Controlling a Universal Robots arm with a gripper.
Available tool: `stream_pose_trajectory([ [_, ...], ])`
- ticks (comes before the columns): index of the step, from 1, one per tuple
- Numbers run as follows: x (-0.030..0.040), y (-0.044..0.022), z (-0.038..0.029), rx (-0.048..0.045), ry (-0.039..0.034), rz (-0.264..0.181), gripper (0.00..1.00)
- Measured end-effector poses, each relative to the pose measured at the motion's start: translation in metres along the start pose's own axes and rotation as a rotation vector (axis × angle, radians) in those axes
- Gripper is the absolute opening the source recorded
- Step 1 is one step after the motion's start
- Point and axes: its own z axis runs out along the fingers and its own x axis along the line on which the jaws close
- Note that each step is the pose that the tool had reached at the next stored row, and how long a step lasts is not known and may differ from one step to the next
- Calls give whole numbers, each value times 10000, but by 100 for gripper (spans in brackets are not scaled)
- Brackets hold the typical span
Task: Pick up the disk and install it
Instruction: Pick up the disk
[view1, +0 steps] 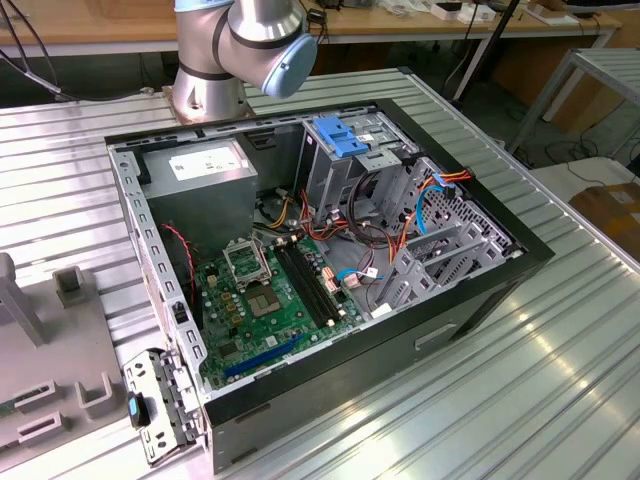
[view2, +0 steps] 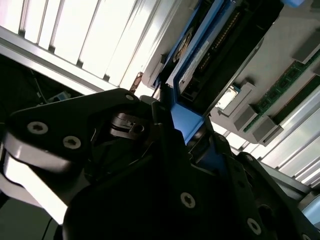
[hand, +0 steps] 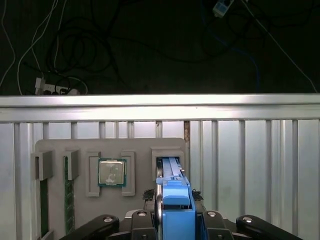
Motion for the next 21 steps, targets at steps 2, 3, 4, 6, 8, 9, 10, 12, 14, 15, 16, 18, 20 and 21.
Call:
stream_pose_trajectory([
  [2, 0, 0, 0, 0, -1, -21, 37],
  [3, 0, 0, 0, 0, -1, -37, 37],
  [4, 0, 0, 0, 0, -1, -43, 37],
  [6, 0, 0, 1, 0, -1, -60, 37],
  [8, 0, 0, 0, -2, -1, -111, 37],
  [9, 0, 0, 0, -3, -1, -129, 37],
  [10, 0, 0, 0, -3, -2, -149, 37],
  [12, -1, -1, -34, -1, -2, -158, 37],
  [14, -3, -1, -100, -3, -2, -158, 37],
  [15, -4, -1, -125, -3, -2, -158, 37],
  [16, -5, -2, -172, -4, -1, -158, 37],
  [18, -12, -4, -414, -4, -2, -157, 37],
  [20, -19, -6, -635, -4, 0, -158, 37],
  [21, -22, -6, -740, -4, 1, -158, 37],
])
